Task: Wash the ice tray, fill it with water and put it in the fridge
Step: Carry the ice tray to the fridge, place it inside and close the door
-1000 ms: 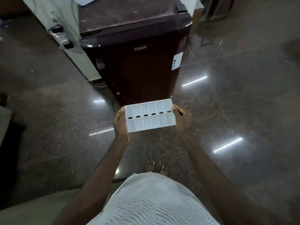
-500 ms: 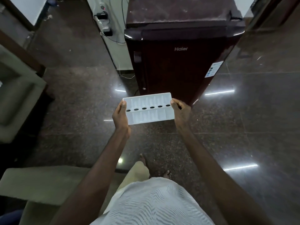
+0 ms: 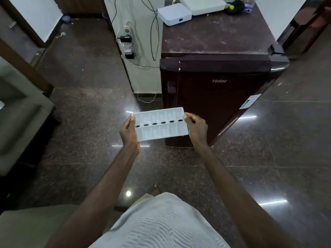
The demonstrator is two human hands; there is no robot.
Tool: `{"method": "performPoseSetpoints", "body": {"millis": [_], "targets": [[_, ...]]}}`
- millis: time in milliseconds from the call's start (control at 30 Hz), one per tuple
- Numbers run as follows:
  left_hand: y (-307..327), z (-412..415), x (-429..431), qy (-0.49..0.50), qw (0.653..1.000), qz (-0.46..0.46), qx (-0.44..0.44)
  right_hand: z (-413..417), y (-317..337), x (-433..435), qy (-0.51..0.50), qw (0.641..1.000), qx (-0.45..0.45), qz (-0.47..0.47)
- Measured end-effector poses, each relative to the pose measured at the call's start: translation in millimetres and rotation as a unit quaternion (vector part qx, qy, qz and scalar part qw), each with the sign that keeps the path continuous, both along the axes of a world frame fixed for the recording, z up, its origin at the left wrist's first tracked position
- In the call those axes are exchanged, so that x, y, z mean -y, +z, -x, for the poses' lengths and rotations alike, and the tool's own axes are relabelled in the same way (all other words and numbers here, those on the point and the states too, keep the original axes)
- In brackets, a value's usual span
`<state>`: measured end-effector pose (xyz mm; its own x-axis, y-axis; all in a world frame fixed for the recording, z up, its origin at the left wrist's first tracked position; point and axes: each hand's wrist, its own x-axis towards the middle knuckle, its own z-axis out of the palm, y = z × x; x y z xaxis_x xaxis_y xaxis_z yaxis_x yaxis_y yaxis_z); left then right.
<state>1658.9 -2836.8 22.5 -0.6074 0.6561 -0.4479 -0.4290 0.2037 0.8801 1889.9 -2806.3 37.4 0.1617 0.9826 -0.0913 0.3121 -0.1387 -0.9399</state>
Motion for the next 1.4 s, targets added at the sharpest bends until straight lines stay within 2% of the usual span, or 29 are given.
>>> {"method": "performPoseSetpoints", "body": {"millis": [233,467,633,800,900,1100,1300,1400], "targets": [[3,47,-25,0.001,1.0,0.0,-0.014,29,4,-39,0.014,0.999,0.032,-0.031],[3,80,-33,0.0,1.0,-0.003,-0.015,58,47,-106,-0.029,0.968,0.176,-0.176],[-2,91,-28,-0.009,1.0,-0.002,-0.023,84,74,-149,0.006,0.917,0.309,-0.251],[-7,96,-23,-0.003,1.0,0.008,-0.013,88,76,-187,0.115,0.867,0.451,-0.175],[-7,97,-17,0.004,1.0,0.008,-0.014,78,66,-195,0.153,0.825,0.515,-0.177],[-6,96,0,0.006,1.0,0.002,-0.02,79,65,-188,0.137,0.827,0.517,-0.172],[-2,91,12,0.02,1.0,-0.002,-0.018,78,76,-168,0.119,0.856,0.468,-0.183],[1,88,19,0.031,0.999,-0.015,-0.019,68,70,-138,0.1,0.865,0.44,-0.22]]}}
